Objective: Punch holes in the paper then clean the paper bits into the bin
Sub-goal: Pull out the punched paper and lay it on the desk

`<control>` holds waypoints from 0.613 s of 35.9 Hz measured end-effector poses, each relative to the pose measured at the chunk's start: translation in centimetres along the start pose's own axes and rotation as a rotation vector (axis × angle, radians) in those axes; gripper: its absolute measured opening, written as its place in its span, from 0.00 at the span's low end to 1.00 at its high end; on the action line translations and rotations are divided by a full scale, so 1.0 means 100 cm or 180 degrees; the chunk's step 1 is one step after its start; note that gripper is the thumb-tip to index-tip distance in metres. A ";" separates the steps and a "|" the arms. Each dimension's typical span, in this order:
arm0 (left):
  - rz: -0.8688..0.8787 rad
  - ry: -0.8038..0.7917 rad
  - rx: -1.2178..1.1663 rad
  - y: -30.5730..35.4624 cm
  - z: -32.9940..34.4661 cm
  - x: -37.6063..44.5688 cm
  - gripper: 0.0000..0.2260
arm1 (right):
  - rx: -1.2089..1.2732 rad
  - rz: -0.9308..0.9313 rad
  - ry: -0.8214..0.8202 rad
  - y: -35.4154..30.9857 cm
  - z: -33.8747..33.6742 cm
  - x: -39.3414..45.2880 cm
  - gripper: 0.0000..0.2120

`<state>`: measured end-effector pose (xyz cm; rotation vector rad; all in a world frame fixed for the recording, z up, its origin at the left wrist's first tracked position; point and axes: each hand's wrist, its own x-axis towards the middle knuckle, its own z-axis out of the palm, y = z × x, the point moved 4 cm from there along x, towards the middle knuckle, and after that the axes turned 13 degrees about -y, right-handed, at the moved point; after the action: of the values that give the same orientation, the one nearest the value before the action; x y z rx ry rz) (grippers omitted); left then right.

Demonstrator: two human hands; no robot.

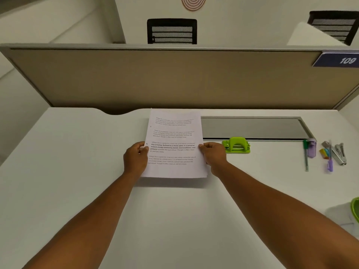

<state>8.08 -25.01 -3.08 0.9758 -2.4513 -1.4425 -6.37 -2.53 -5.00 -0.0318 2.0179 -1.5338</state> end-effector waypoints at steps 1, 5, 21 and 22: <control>0.0003 -0.0011 0.0050 -0.001 -0.001 0.007 0.13 | -0.0038 0.0013 0.0012 -0.002 0.003 0.006 0.09; -0.0013 -0.0049 0.0258 -0.006 -0.006 0.031 0.13 | -0.0298 0.0061 0.0099 -0.011 0.013 0.025 0.10; 0.0022 0.0066 0.0777 -0.021 -0.005 0.062 0.09 | -0.1312 -0.0164 0.0273 -0.017 0.026 0.057 0.09; 0.0050 0.0088 0.0811 -0.021 -0.004 0.063 0.09 | -0.1363 -0.0173 0.0300 -0.019 0.027 0.058 0.09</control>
<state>4.32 -29.73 -5.79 1.0106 -2.6619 -1.1222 -10.47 -7.58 -6.33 -0.1880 2.4043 -1.1255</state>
